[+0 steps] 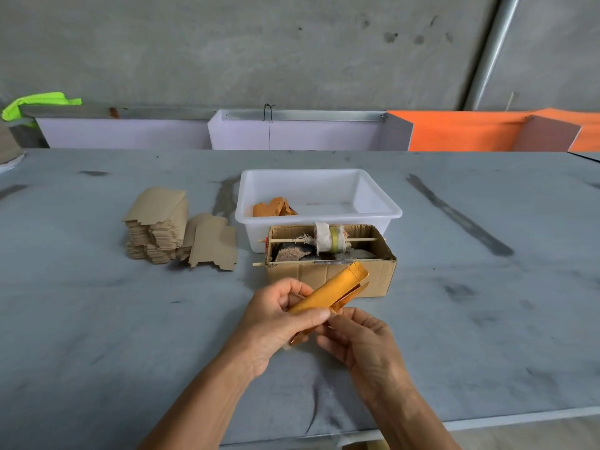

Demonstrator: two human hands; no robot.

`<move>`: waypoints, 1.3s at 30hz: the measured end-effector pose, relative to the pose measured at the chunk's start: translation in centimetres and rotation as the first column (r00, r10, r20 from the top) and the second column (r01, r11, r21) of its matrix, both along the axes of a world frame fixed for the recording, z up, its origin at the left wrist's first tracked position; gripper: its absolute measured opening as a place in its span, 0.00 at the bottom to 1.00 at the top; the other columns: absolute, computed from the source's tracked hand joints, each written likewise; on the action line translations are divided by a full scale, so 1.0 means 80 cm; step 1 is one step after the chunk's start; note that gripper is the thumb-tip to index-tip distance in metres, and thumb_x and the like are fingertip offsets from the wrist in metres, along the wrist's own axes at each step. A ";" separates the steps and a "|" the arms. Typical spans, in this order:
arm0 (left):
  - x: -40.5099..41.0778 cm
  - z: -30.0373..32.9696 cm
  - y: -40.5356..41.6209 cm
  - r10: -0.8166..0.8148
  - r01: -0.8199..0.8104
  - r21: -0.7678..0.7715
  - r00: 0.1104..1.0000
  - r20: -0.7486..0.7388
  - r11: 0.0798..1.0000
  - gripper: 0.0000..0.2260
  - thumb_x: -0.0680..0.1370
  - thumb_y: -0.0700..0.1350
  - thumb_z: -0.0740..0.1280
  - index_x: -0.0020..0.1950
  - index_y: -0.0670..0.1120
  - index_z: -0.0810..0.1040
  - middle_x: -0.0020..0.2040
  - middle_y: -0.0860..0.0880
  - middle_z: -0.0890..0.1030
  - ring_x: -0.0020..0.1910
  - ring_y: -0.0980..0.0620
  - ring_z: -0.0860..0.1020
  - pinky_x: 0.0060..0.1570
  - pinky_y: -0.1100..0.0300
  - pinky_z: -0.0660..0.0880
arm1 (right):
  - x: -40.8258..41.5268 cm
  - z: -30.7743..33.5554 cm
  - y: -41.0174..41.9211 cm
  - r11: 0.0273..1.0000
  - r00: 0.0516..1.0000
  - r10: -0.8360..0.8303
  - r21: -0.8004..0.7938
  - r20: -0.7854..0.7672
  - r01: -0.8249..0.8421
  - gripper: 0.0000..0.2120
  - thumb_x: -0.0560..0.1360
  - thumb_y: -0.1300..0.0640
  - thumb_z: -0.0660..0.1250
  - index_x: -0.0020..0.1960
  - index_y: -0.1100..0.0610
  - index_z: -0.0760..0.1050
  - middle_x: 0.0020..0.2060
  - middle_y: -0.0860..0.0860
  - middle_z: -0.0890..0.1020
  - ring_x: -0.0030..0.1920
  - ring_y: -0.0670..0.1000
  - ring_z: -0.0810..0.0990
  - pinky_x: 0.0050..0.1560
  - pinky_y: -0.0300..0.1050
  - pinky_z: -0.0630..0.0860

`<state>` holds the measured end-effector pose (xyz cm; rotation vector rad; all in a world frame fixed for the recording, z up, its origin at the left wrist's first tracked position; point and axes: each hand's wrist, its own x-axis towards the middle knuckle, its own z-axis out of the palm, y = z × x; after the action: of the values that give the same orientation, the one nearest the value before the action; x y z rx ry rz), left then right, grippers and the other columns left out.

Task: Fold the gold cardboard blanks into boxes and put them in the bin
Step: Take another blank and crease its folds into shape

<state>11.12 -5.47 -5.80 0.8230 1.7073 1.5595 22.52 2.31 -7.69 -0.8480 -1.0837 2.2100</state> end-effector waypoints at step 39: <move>-0.018 -0.023 0.010 0.323 -0.458 0.226 0.831 0.453 0.860 0.05 0.68 0.29 0.71 0.38 0.38 0.79 0.31 0.42 0.82 0.28 0.49 0.80 0.29 0.59 0.79 | -0.032 0.088 0.096 0.359 0.717 -0.536 0.889 0.445 -0.284 0.08 0.73 0.57 0.66 0.46 0.53 0.84 0.37 0.48 0.82 0.46 0.53 0.78 0.41 0.43 0.75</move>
<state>9.71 -4.64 -7.63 0.2561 1.3856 2.1660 19.99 9.97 -0.66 -1.1092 -2.1958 0.6440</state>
